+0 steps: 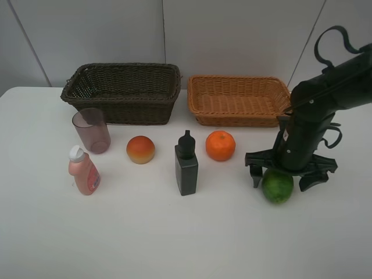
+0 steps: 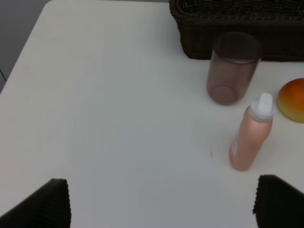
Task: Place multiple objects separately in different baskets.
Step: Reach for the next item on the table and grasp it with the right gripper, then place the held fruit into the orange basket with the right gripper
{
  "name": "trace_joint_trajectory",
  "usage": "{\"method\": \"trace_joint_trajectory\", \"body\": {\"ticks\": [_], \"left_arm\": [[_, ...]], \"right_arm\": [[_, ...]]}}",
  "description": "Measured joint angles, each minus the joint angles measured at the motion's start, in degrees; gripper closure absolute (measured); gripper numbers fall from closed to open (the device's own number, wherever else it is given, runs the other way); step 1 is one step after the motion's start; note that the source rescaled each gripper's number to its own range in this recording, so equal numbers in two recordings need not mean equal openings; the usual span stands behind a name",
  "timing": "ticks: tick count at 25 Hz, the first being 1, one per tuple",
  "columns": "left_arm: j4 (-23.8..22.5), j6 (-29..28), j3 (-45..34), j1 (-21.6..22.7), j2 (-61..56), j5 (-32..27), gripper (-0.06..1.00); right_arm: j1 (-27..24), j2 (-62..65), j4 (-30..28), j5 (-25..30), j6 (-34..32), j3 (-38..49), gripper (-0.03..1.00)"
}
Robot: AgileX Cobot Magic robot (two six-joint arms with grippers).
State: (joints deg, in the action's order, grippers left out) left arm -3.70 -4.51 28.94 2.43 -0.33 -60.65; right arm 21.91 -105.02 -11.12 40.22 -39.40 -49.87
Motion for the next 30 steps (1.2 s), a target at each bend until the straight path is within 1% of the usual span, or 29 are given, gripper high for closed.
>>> {"method": "trace_joint_trajectory", "body": {"ticks": [12,14,16,18,20,22,23,30], "left_arm": [[0.0,0.0,0.0,0.0,0.0,0.0,-0.06],[0.0,0.0,0.0,0.0,0.0,0.0,-0.06],[0.0,0.0,0.0,0.0,0.0,0.0,-0.06],[0.0,0.0,0.0,0.0,0.0,0.0,-0.06],[0.0,0.0,0.0,0.0,0.0,0.0,-0.06],[0.0,0.0,0.0,0.0,0.0,0.0,-0.06],[0.0,0.0,0.0,0.0,0.0,0.0,-0.06],[0.0,0.0,0.0,0.0,0.0,0.0,-0.06]], "right_arm": [[0.0,-0.2,0.6,-0.5,1.4,0.0,-0.03],[0.0,-0.3,0.6,-0.6,1.4,0.0,-0.02],[0.0,-0.7,0.6,-0.6,1.4,0.0,0.02],[0.0,-1.3,0.6,-0.6,1.4,0.0,0.13],[0.0,-1.3,0.6,-0.6,1.5,0.0,0.31],[0.0,-1.3,0.6,-0.5,1.5,0.0,0.56],[0.0,-1.3,0.6,-0.4,1.5,0.0,0.55],[0.0,-1.3,0.6,-0.5,1.5,0.0,0.55]]}}
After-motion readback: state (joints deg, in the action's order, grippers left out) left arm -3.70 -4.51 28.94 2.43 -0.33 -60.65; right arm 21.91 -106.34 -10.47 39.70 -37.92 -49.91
